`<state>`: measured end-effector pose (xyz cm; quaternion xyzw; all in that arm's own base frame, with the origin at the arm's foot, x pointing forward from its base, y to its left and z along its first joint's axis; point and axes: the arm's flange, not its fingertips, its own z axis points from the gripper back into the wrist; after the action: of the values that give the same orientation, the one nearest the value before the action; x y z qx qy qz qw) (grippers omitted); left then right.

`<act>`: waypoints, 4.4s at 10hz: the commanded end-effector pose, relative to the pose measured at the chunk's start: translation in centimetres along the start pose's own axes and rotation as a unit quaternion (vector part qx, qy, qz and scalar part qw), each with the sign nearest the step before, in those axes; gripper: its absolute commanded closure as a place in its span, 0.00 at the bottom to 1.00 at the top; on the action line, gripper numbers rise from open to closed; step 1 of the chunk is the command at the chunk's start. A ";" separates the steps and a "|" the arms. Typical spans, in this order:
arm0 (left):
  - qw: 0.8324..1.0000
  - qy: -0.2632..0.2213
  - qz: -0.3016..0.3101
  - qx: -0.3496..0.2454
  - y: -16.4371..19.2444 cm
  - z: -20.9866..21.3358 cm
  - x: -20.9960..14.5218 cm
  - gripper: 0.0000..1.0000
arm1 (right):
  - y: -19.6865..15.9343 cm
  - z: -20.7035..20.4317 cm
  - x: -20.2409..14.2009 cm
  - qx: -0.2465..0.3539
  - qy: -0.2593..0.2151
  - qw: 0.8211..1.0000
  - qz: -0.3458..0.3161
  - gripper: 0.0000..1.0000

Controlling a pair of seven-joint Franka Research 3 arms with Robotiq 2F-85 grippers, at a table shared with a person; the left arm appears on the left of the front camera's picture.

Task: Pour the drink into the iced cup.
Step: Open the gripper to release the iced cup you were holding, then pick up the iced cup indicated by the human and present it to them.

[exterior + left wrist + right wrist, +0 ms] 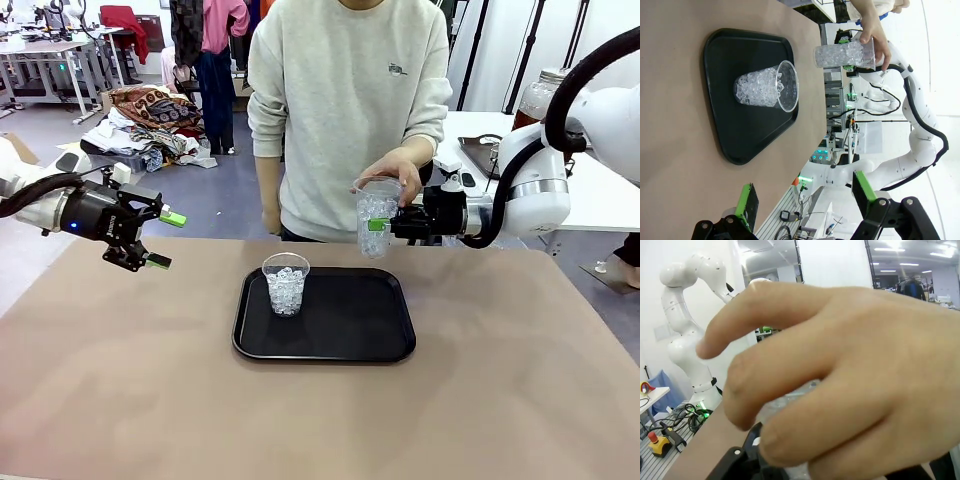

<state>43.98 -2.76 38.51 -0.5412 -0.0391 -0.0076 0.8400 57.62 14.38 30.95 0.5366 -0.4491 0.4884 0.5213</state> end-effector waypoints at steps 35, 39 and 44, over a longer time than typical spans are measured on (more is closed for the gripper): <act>1.000 -0.001 -0.001 -0.002 -0.1 0.0 -0.1 0.00 | 6.1 9.4 -3.9 -0.036 0.007 0.999 0.015 0.00; 1.000 -0.001 -0.001 -0.002 -0.1 0.0 -0.1 0.00 | 5.7 10.0 -4.5 -0.046 0.008 0.999 0.007 0.00; 1.000 -0.001 -0.001 -0.002 -0.1 0.0 -0.1 0.00 | 5.7 10.0 -4.5 -0.046 0.008 0.999 0.007 0.00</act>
<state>43.98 -2.76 38.51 -0.5412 -0.0391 -0.0075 0.8400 51.93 3.91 27.19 0.5060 -0.4707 0.4741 0.5455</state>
